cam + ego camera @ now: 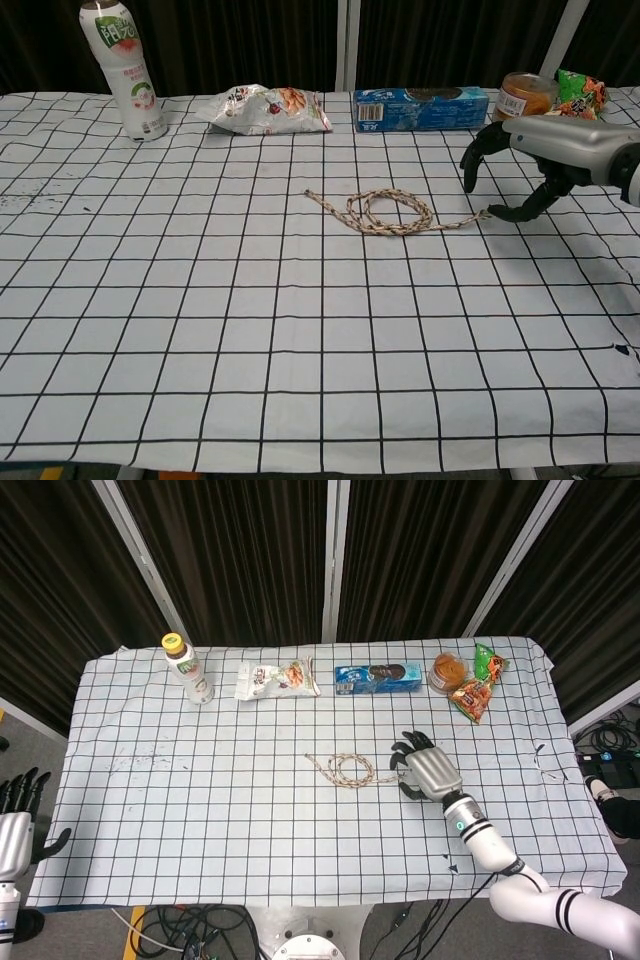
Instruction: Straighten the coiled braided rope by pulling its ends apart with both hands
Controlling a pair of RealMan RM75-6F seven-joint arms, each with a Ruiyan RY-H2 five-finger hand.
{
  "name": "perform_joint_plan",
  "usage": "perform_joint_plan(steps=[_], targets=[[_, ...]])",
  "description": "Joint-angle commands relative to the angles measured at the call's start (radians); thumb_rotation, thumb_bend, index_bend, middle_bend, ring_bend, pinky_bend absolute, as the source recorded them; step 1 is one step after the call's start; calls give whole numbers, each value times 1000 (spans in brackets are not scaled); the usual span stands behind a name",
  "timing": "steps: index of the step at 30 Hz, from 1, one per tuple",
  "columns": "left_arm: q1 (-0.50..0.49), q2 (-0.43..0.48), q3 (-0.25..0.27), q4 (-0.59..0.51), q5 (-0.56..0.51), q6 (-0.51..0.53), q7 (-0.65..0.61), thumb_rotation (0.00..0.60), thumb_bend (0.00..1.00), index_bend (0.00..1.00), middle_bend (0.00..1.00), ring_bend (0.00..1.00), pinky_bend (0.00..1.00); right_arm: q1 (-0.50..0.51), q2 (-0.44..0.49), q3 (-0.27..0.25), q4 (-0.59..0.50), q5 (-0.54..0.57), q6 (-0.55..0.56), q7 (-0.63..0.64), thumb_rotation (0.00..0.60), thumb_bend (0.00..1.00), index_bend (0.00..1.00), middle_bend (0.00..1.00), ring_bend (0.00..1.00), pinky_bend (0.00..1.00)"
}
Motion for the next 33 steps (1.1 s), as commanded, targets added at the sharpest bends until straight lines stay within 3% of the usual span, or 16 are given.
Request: perform_joint_plan(steps=[1, 15, 33], targets=[[-1, -4, -1, 7, 3, -1, -6, 600, 205, 90, 11, 0, 0, 8, -35, -11, 35, 22, -6, -5, 600, 340, 424, 210, 0, 0], [0, -14, -2, 31, 0, -7, -27, 600, 204, 90, 11, 0, 0, 43, -129, -18, 131, 53, -17, -25, 600, 364, 456, 211, 0, 0], [1, -23, -4, 55, -5, -14, -49, 600, 204, 89, 11, 0, 0, 61, -167, -17, 163, 82, -14, -37, 600, 367, 518, 230, 0, 0]])
